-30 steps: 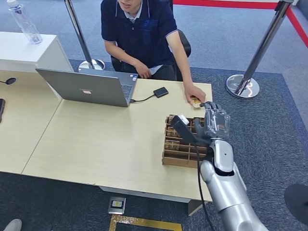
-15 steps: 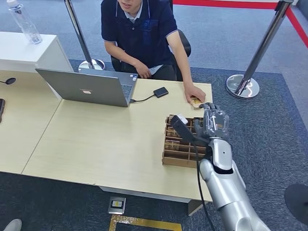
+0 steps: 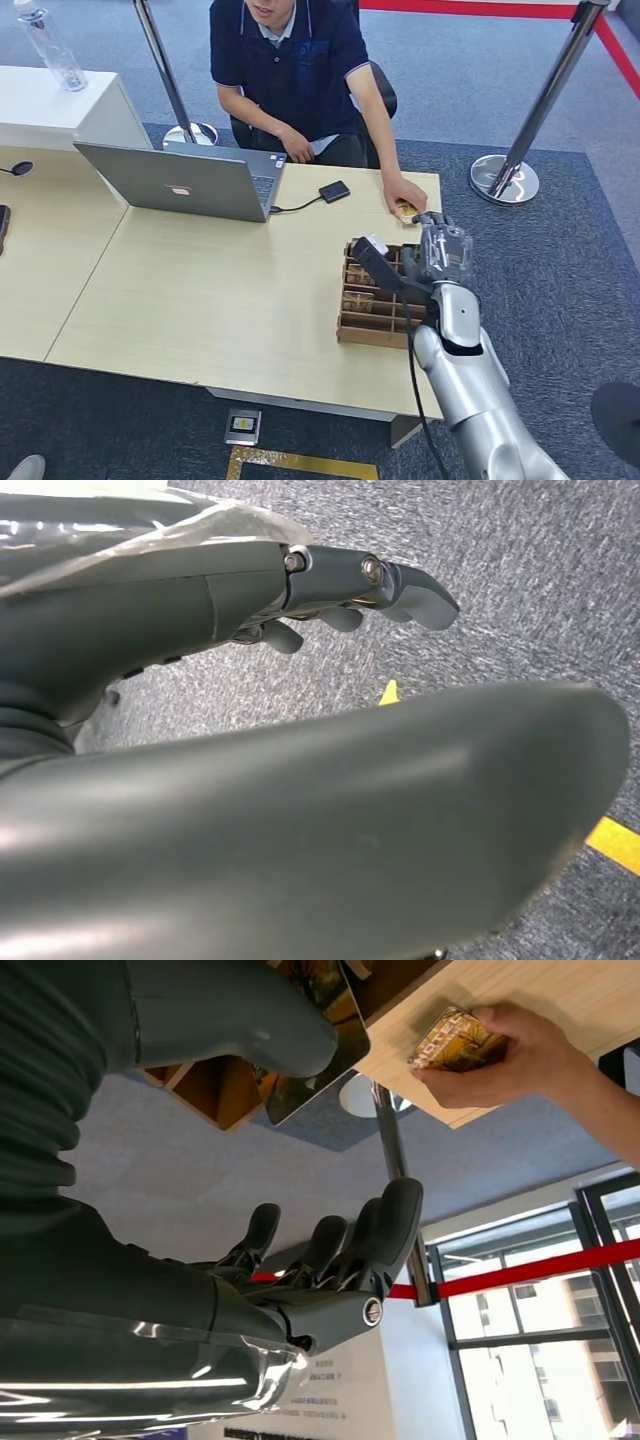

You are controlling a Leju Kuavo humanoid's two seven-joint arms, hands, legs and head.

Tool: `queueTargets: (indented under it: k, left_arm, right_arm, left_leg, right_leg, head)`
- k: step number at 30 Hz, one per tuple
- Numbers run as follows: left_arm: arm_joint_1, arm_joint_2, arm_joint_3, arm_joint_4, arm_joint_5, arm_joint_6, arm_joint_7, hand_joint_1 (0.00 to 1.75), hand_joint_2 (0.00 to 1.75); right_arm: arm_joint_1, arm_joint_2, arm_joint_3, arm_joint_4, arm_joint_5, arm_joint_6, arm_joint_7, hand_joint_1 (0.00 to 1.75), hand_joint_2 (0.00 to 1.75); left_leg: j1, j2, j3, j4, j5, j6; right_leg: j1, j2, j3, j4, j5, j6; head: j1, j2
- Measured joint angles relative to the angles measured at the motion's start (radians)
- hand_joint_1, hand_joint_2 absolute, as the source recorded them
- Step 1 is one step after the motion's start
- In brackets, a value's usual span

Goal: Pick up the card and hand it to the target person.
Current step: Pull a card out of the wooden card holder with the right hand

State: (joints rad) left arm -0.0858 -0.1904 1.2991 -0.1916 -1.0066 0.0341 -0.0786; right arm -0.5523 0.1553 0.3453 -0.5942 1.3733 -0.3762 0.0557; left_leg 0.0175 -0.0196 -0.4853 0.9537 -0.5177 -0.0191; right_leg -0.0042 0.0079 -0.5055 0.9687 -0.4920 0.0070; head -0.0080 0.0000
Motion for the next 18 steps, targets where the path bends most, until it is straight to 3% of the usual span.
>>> queueTargets:
  k: [18]
  left_arm:
    - [0.0, 0.0, 0.001, 0.0, 0.001, -0.001, 0.0, 0.0, 0.0]
  right_arm:
    - [-0.012, 0.0, -0.025, 0.049, -0.004, 0.002, 0.015, 0.68, 1.75]
  left_leg:
    - [0.0, 0.0, 0.0, 0.0, 0.0, 0.0]
  right_leg:
    - [0.0, 0.0, 0.0, 0.0, 0.0, 0.0]
  head:
    - [0.0, 0.0]
